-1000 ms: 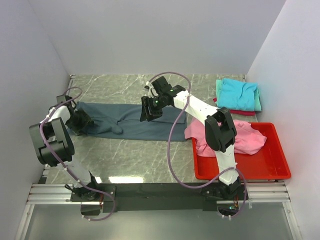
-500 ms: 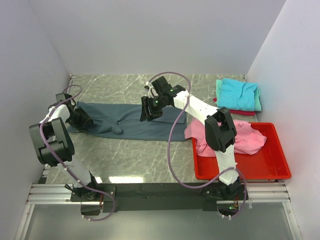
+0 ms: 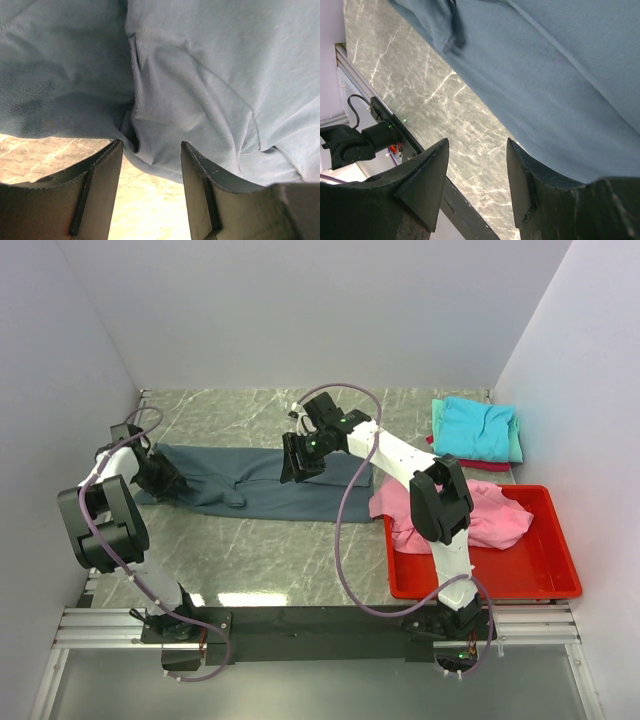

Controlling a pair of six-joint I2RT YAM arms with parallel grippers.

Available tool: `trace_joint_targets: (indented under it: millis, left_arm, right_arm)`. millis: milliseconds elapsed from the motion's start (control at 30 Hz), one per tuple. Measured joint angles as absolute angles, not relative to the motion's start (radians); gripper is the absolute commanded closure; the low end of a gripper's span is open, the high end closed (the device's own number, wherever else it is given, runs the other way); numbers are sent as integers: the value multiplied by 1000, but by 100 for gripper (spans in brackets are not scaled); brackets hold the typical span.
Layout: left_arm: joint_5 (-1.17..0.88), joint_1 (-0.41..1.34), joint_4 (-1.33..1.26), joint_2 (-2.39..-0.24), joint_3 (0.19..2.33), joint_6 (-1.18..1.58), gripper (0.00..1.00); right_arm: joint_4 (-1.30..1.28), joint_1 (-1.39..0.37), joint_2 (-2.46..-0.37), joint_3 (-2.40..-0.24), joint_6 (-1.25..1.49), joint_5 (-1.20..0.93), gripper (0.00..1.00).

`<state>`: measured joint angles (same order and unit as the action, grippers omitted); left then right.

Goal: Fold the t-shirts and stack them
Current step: Fold the tshirt

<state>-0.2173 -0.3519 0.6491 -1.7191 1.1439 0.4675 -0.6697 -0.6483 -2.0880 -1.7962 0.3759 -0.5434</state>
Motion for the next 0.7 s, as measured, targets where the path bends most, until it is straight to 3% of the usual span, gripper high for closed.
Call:
trace_joint_targets:
  millis: [700]
  left_arm:
    - [-220, -352, 649, -1711, 1146, 457, 45]
  right_arm:
    - [-684, -648, -2101, -1820, 372, -550, 43]
